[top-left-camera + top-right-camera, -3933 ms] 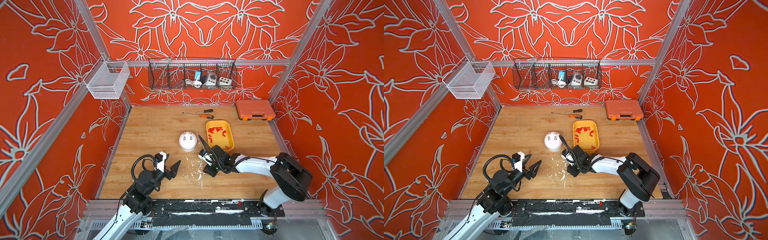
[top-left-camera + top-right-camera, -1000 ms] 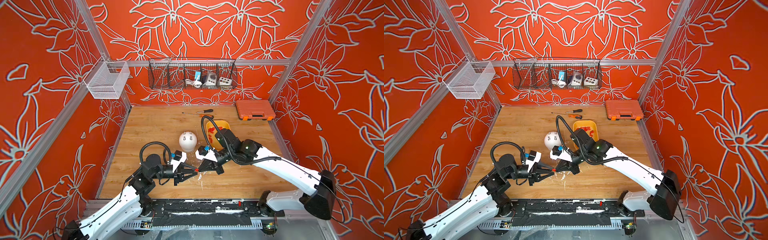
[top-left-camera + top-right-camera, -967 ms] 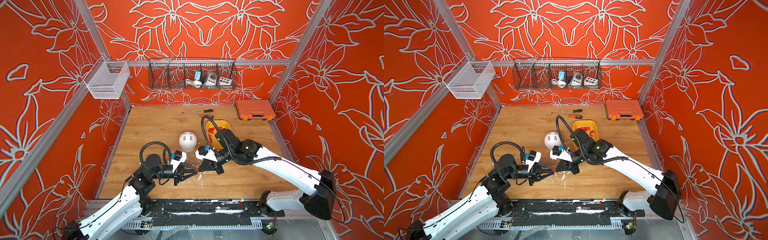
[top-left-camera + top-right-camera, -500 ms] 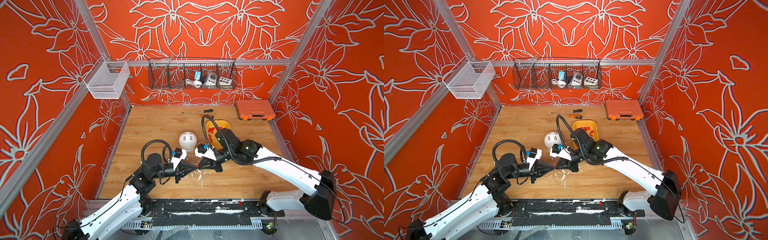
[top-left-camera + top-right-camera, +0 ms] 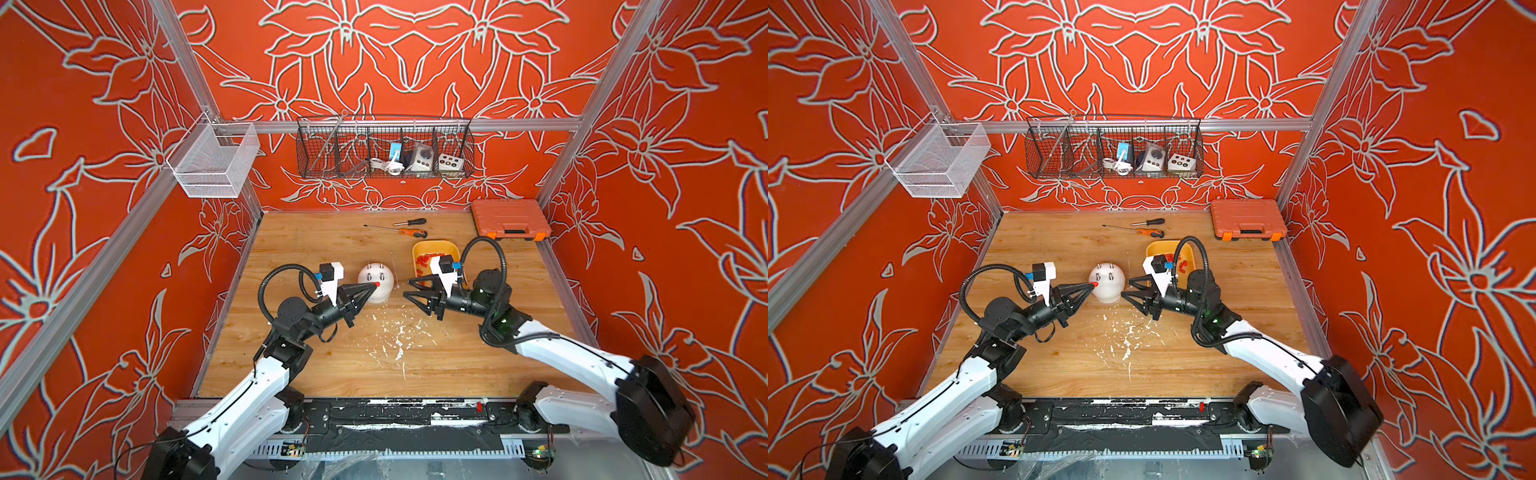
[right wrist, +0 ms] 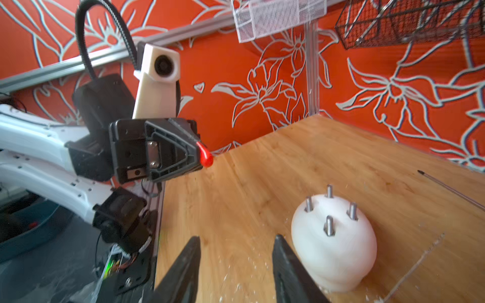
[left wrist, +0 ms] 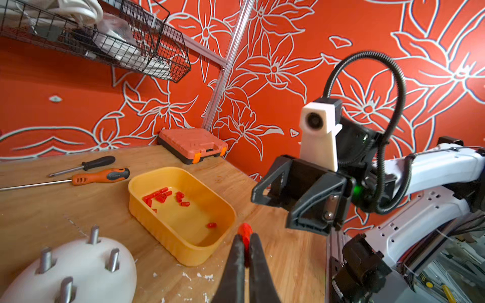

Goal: Cover the protruding screws with screw protection sleeves
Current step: Pick up the screw protection sleeve from the center of the board.

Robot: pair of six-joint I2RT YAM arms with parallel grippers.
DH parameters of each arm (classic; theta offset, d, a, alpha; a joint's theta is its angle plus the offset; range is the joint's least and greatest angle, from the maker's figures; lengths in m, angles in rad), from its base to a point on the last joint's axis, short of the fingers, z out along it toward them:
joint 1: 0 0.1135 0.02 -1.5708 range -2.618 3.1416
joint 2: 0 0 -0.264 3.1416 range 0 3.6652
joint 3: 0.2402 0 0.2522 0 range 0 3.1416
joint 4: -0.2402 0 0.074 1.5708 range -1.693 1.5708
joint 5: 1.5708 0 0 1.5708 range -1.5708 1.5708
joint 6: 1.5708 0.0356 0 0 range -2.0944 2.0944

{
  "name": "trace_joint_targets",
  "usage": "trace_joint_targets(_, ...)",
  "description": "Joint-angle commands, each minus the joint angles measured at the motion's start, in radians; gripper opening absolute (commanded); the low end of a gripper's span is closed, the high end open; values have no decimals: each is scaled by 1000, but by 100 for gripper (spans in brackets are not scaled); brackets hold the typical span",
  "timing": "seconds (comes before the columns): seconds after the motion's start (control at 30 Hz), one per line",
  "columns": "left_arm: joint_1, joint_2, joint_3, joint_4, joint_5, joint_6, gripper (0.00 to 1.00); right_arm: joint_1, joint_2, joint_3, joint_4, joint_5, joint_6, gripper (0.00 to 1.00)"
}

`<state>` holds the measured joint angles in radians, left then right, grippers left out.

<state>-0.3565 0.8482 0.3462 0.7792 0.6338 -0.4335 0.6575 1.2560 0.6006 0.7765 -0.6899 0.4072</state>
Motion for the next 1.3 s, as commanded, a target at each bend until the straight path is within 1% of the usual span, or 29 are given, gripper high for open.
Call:
trace_joint_targets(0.0,7,56,48,243,92,-77,0,-46,173,26,622,-51,397,46)
trace_joint_targets(0.03,7,72,51,276,99,-88,0,-52,211,66,630,-89,444,43)
trace_joint_targets(0.07,7,85,48,310,103,-94,0,-45,241,90,635,-106,452,40)
trace_joint_targets(0.1,7,91,47,326,103,-97,0,-34,249,96,635,-115,432,40)
trace_joint_targets(0.17,7,95,48,327,101,-93,0,-29,232,80,635,-95,391,41)
trace_joint_targets(0.2,7,92,50,324,105,-90,0,-29,227,76,633,-83,383,44)
trace_joint_targets(0.23,7,90,48,325,104,-91,0,-30,235,83,634,-88,385,47)
trace_joint_targets(0.27,7,90,48,325,100,-92,0,-30,254,104,634,-123,397,48)
trace_joint_targets(0.33,7,95,52,323,103,-92,0,-24,290,141,635,-170,432,48)
trace_joint_targets(0.47,4,98,45,327,105,-99,0,13,278,151,635,-205,364,50)
trace_joint_targets(0.6,-4,96,45,319,107,-86,0,22,313,193,635,-247,390,50)
trace_joint_targets(0.77,-9,97,46,303,107,-80,0,50,345,214,636,-272,386,50)
trace_joint_targets(0.93,-20,84,40,283,101,-62,0,61,356,225,635,-287,383,44)
trace_joint_targets(1.1,-33,74,40,259,98,-43,0,67,367,237,635,-297,392,44)
trace_joint_targets(1.13,-36,74,39,258,99,-41,0,69,369,237,635,-297,388,41)
trace_joint_targets(1.17,-39,74,40,255,98,-38,0,72,370,239,635,-301,386,35)
trace_joint_targets(1.2,-40,71,39,253,96,-36,0,72,371,241,635,-306,386,30)
trace_joint_targets(1.27,-43,66,34,251,88,-31,0,73,373,243,635,-305,391,25)
